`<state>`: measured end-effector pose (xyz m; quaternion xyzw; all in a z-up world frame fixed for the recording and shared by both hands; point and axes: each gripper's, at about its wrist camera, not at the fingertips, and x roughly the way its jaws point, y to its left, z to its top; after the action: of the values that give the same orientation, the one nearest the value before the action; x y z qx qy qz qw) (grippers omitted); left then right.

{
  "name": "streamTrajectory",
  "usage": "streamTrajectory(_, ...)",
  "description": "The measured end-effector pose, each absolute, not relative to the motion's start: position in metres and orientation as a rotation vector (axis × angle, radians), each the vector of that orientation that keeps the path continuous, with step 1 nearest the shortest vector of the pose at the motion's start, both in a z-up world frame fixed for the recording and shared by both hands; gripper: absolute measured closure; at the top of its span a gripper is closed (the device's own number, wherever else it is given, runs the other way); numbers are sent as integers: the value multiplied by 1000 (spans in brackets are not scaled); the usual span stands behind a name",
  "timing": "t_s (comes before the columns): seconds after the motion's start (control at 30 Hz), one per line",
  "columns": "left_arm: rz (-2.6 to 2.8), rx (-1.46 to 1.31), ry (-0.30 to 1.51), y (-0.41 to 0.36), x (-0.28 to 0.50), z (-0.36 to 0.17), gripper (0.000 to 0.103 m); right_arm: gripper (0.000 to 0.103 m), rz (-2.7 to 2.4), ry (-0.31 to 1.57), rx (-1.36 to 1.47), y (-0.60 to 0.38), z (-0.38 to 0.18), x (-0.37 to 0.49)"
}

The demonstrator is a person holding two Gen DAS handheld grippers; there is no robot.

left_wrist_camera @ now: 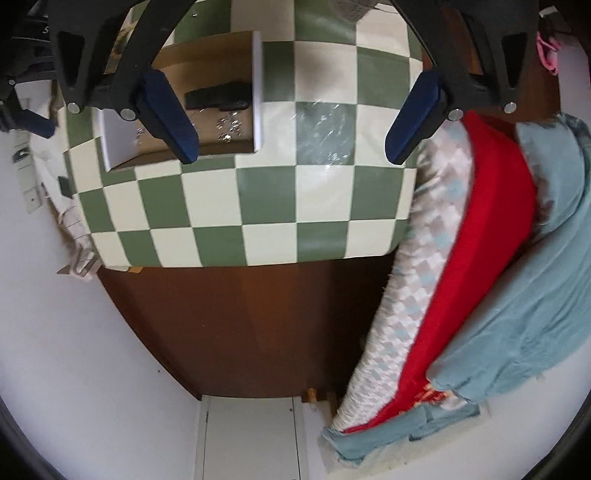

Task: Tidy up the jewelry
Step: 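Lower the necklace into the box and open both tools, then withdraw both tools from the box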

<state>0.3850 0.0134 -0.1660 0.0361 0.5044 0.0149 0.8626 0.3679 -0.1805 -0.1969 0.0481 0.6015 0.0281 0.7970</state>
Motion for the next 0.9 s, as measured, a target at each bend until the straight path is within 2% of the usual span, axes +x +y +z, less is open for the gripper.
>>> streamTrajectory(0.33, 86, 95, 1013, 14, 331, -162, 0, 0, -41, 1262, 14, -180, -198, 331)
streamTrajectory(0.9, 104, 81, 847, 14, 238, -94, 0, 0, -50, 1028, -18, -166, -103, 245)
